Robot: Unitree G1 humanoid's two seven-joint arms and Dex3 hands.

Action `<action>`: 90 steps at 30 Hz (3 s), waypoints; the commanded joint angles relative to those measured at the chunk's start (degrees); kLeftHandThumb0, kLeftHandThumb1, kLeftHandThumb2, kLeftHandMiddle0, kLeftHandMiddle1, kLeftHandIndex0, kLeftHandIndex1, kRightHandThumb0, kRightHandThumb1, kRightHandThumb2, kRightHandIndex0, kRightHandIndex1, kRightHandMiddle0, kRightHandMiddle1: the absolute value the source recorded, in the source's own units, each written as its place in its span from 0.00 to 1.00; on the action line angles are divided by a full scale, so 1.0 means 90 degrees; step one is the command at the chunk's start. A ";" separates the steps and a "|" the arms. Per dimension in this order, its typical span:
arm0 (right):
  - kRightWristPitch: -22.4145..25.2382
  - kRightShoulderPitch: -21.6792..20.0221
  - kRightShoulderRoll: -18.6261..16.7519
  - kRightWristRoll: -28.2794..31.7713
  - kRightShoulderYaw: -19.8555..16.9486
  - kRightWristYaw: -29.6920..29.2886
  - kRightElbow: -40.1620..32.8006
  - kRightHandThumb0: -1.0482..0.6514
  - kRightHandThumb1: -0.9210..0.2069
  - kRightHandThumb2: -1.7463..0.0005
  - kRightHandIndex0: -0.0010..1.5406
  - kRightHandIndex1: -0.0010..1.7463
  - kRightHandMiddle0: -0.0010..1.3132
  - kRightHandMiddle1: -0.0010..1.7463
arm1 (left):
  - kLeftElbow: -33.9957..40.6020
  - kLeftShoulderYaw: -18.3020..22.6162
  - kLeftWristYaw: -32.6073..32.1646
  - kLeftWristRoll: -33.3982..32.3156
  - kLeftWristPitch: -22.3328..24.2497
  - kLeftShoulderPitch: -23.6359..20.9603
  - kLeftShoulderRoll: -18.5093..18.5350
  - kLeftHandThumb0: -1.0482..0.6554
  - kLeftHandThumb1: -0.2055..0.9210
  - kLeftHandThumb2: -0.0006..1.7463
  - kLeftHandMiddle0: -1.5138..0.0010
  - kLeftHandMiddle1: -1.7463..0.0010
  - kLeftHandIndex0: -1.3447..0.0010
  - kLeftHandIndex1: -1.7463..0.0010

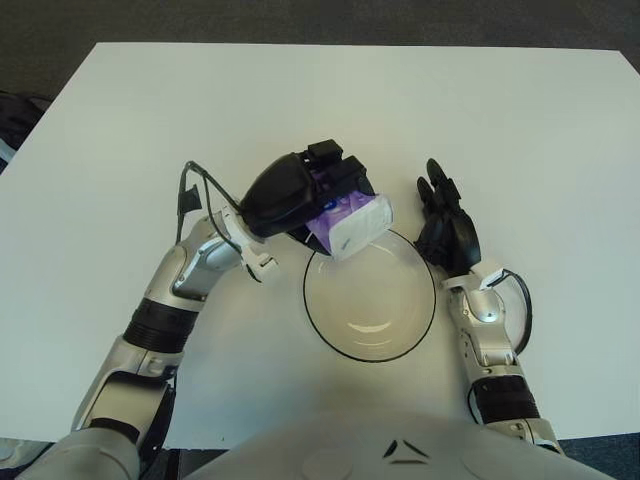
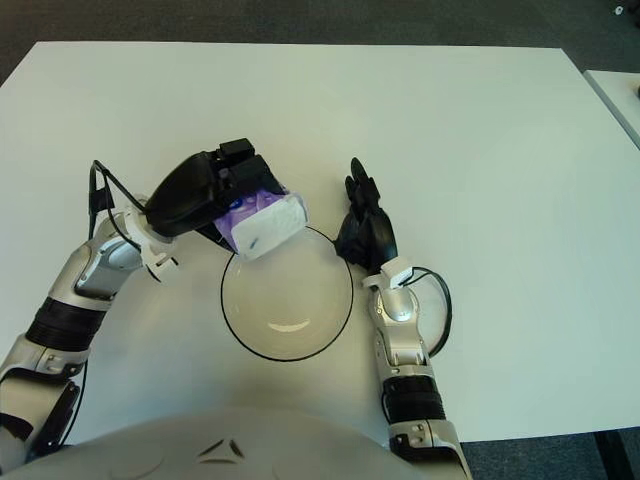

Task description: Put the tissue paper into the plate.

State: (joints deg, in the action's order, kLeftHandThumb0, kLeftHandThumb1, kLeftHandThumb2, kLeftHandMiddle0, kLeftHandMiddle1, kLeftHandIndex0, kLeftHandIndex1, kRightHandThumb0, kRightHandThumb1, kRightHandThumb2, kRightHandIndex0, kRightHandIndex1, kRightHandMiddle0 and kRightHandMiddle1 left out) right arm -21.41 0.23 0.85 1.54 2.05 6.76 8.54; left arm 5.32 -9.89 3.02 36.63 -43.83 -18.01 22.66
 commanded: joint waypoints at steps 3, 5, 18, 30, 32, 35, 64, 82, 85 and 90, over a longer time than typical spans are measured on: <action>0.0721 0.0647 -0.0177 0.0060 0.0099 0.0076 0.1420 0.11 0.00 0.41 0.00 0.00 0.00 0.03 | 0.0400 0.0283 -0.0262 0.0161 0.0144 -0.0058 0.0015 0.34 0.47 0.75 0.24 0.00 0.55 0.00; 0.0713 0.0629 -0.0173 0.0035 0.0090 0.0061 0.1458 0.12 0.00 0.41 0.00 0.00 0.00 0.04 | 0.0474 0.0320 -0.0261 0.0157 0.0196 -0.0038 0.0019 0.34 0.47 0.75 0.24 0.00 0.55 0.00; 0.0603 0.0493 -0.0145 -0.0107 0.0084 -0.0047 0.1730 0.12 0.00 0.39 0.00 0.00 0.00 0.05 | 0.0787 -0.0137 0.0603 -0.0924 0.0371 0.0092 0.0194 0.34 0.46 0.75 0.25 0.00 0.55 0.00; -0.0210 -0.0178 0.0221 -0.0470 0.0055 -0.0146 0.3393 0.12 0.00 0.36 0.00 0.00 0.00 0.05 | 0.1884 -0.0748 0.1992 -0.1866 0.1297 0.0522 0.0369 0.35 0.51 0.72 0.24 0.00 0.58 0.00; -0.0273 -0.0180 0.0225 -0.0524 0.0085 -0.0219 0.3386 0.12 0.00 0.36 0.00 0.00 0.00 0.05 | 0.1929 -0.0784 0.2068 -0.1903 0.1362 0.0548 0.0352 0.35 0.51 0.71 0.23 0.00 0.58 0.00; 0.0077 -0.0044 0.0128 -0.0605 0.0163 -0.0428 0.2738 0.11 0.00 0.36 0.00 0.00 0.00 0.05 | 0.2008 -0.0841 0.2199 -0.2008 0.1539 0.0628 0.0311 0.35 0.51 0.71 0.22 0.00 0.58 0.00; 0.0583 0.0051 0.0036 -0.0364 0.0195 -0.0367 0.2353 0.07 0.00 0.39 0.00 0.00 0.00 0.01 | 0.1101 -0.1207 0.2360 -0.2092 0.0541 0.0753 0.0219 0.36 0.56 0.68 0.24 0.00 0.61 0.00; 0.0664 0.0192 -0.0059 -0.0374 0.0229 -0.0432 0.2090 0.08 0.00 0.39 0.00 0.00 0.00 0.01 | 0.0475 -0.1548 0.2422 -0.1194 0.0746 0.0597 0.0037 0.37 0.62 0.63 0.26 0.00 0.65 0.00; 0.0608 0.0189 -0.0063 -0.0431 0.0240 -0.0496 0.2135 0.08 0.00 0.39 0.00 0.00 0.00 0.01 | 0.0143 -0.1551 0.2163 -0.0974 0.0523 0.0450 -0.0050 0.37 0.62 0.63 0.26 0.00 0.65 0.00; 0.0477 0.0203 -0.0027 -0.0619 0.0300 -0.0657 0.2184 0.08 0.00 0.39 0.00 0.00 0.00 0.01 | -0.0343 -0.1495 0.1515 -0.0523 0.0012 0.0363 -0.0189 0.37 0.62 0.62 0.27 0.00 0.65 0.00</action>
State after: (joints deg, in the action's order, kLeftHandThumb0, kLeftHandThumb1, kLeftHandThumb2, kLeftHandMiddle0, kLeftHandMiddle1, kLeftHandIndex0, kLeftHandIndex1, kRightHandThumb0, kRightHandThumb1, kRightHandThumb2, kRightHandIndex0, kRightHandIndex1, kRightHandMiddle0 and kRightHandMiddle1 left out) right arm -23.65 -9.72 1.75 -1.48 2.72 1.99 19.18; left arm 8.17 -22.73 21.34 25.99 -40.49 -14.41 21.39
